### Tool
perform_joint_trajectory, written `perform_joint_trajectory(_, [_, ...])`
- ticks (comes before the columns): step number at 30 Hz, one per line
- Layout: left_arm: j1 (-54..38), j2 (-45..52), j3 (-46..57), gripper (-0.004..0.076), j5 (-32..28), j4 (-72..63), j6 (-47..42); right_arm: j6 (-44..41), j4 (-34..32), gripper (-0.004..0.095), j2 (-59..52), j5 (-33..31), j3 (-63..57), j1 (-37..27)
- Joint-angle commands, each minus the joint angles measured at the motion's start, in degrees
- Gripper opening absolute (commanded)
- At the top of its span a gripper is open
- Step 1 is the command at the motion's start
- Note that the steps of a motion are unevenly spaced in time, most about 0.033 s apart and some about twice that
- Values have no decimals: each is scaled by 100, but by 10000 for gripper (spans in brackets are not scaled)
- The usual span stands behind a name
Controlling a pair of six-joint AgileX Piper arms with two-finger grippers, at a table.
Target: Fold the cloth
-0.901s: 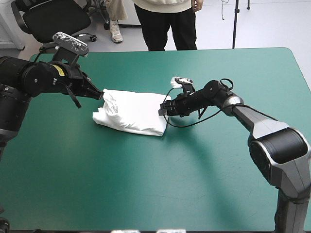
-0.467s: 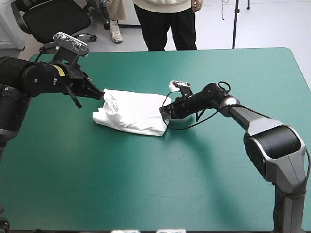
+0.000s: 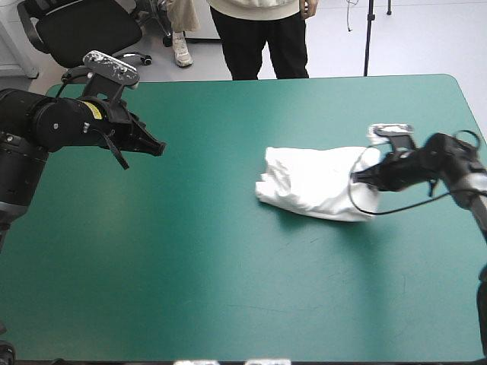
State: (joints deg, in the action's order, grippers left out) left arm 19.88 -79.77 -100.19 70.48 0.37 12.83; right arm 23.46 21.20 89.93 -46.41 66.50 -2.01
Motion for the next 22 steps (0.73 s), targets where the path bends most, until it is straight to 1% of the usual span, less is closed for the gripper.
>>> perform_joint_trajectory(1, [18, 175, -133, -17, -167, -37, -107, -45, -202, 1, -953, 34, -455, -1109])
perform_joint_trajectory(3, [18, 175, -133, -17, -167, -83, -122, -109, -190, 0, -1236, 50, -617, -1698])
perform_joint_trajectory(4, [18, 175, -133, -17, -167, -155, -122, -109, -234, 0, -1317, 18, -644, -1876])
perform_joint_trajectory(6, [18, 175, -133, -17, -167, -155, -122, -327, -574, 0, -1445, -50, -667, -2153])
perform_joint_trajectory(7, [18, 175, -133, -17, -167, -140, -122, -475, -776, 0, -1497, -93, -667, -2194])
perform_joint_trajectory(9, [18, 175, -133, -17, -167, -140, -122, -835, -1379, 0, -1523, -180, -671, -2191])
perform_joint_trajectory(12, [18, 201, -133, -17, -146, -132, -220, -1161, -1819, 0, -1542, -229, -671, -2178])
perform_joint_trajectory(16, [18, 328, -133, -17, -146, -116, -374, -1161, -1889, 0, -1538, -229, -691, -2165])
perform_joint_trajectory(19, [18, 468, -133, -17, -146, 12, -492, -1177, -1889, 8, -1538, -223, -702, -2018])
perform_joint_trajectory(20, [18, 526, -133, -17, -146, 91, -558, -1148, -1889, 23, -1538, -210, -702, -1935])
perform_joint_trajectory(22, [18, 671, -133, -17, -111, 350, -723, -1135, -1929, 110, -1545, -209, -702, -1764])
